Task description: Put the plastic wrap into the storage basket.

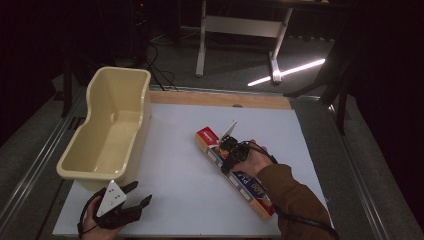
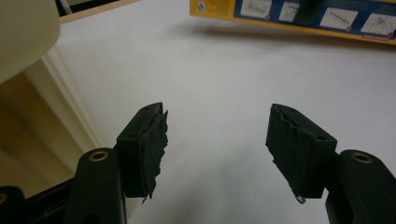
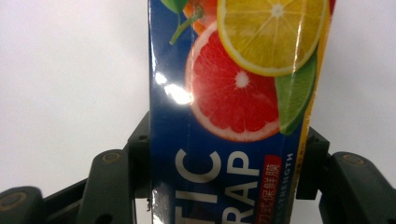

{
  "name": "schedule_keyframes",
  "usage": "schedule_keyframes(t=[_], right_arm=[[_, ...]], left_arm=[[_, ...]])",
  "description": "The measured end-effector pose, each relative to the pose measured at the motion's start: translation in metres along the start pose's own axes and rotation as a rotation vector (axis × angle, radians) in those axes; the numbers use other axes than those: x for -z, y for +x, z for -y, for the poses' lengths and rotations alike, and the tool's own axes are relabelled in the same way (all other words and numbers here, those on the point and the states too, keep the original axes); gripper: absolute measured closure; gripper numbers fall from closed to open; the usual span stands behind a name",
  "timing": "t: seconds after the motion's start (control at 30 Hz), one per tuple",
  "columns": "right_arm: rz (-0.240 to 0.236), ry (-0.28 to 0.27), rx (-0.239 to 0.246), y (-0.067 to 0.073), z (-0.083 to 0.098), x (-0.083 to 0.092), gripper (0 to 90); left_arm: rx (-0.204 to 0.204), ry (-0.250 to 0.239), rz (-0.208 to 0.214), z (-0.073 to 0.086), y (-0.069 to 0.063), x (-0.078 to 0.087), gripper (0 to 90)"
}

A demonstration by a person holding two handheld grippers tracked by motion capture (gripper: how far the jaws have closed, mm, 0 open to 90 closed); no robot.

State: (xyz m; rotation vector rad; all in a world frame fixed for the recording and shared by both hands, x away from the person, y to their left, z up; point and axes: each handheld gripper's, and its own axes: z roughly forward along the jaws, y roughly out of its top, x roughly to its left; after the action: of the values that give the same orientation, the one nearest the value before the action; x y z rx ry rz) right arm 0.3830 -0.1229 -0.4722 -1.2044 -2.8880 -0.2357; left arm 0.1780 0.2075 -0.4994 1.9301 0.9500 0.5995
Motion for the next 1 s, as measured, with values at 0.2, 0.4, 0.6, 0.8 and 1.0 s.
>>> schedule_keyframes(t=[0.2, 0.4, 0.6, 0.8, 1.0], right_arm=[[-0.037, -0.044, -0.03, -0.002, -0.005, 0.011, 41.7], [-0.075, -0.092, -0.063, -0.002, -0.011, 0.021, 41.7], [-0.096, -0.126, -0.074, 0.001, -0.02, 0.031, 41.7], [-0.119, -0.158, -0.078, 0.008, -0.032, 0.04, 41.7], [-0.149, -0.193, -0.09, 0.015, -0.047, 0.052, 41.7]], left_arm=[[-0.001, 0.006, 0.001, 0.0, 0.001, -0.002, 37.8], [0.0, 0.011, 0.003, 0.001, 0.002, -0.003, 37.8], [0.0, 0.009, 0.004, 0.001, 0.002, -0.002, 37.8], [0.006, 0.004, 0.004, 0.001, 0.002, -0.002, 37.8], [0.005, 0.004, 0.005, 0.001, 0.002, -0.001, 37.8]])
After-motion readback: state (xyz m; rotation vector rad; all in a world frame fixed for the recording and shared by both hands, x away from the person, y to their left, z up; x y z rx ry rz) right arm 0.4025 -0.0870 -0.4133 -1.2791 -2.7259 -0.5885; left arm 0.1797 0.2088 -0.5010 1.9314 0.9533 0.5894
